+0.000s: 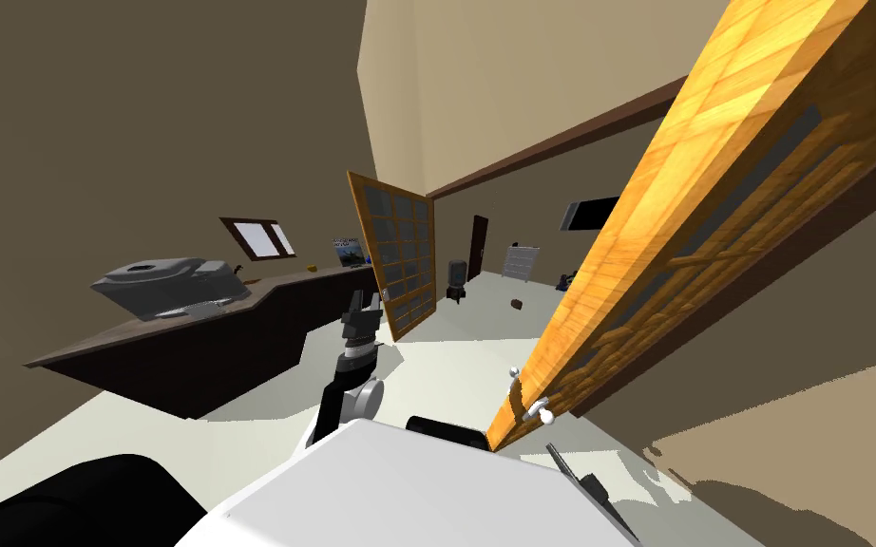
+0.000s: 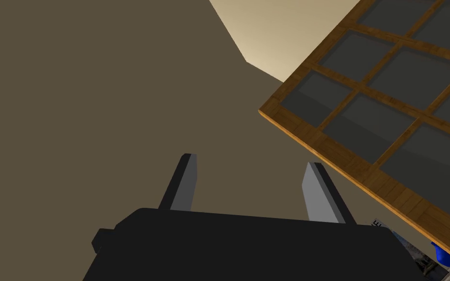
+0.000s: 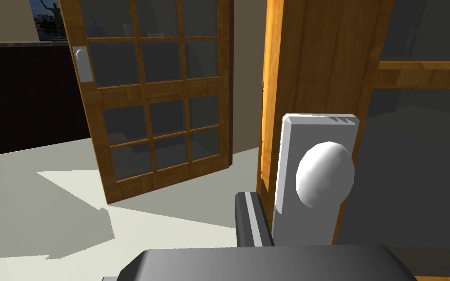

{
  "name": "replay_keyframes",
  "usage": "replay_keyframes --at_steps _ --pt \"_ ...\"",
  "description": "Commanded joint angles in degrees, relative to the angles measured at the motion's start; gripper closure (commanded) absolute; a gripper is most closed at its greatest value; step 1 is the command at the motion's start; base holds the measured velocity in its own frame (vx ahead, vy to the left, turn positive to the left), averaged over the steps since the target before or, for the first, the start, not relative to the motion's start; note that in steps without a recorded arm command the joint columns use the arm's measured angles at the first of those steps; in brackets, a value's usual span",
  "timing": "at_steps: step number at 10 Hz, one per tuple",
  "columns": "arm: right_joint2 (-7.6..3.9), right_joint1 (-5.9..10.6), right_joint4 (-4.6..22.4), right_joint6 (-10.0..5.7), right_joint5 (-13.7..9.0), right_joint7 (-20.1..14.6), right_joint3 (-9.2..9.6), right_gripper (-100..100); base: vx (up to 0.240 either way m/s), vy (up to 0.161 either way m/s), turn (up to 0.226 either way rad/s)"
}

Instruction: Pull the door open

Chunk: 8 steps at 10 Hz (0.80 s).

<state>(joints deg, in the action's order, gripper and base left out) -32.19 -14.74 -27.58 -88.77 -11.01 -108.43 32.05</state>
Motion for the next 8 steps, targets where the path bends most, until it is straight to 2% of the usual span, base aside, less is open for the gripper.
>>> replay_keyframes --at_steps 1,2,4,6,7,8 --pt "0.18 1.27 1.7 -0.43 0.5 -0.5 0.55 -100 0.006 0.042 -0.201" --pt "0.24 1.68 2.2 -0.59 0.7 -0.6 0.73 -100 0.041 0.061 -0.223" --pt "0.51 3.69 4.8 -1.55 1.5 -1.4 1.59 -100 0.009 0.054 -0.268" --pt "0.88 6.52 8.5 -3.39 2.7 -2.5 2.83 -100 -0.026 0.023 -0.259" --pt "1.01 7.6 9.9 -4.27 3.1 -3.0 3.3 -100 -0.067 -0.008 -0.255" --pt "1.07 8.1 10.6 -4.73 3.3 -3.2 3.52 -100 -0.098 -0.057 -0.082"
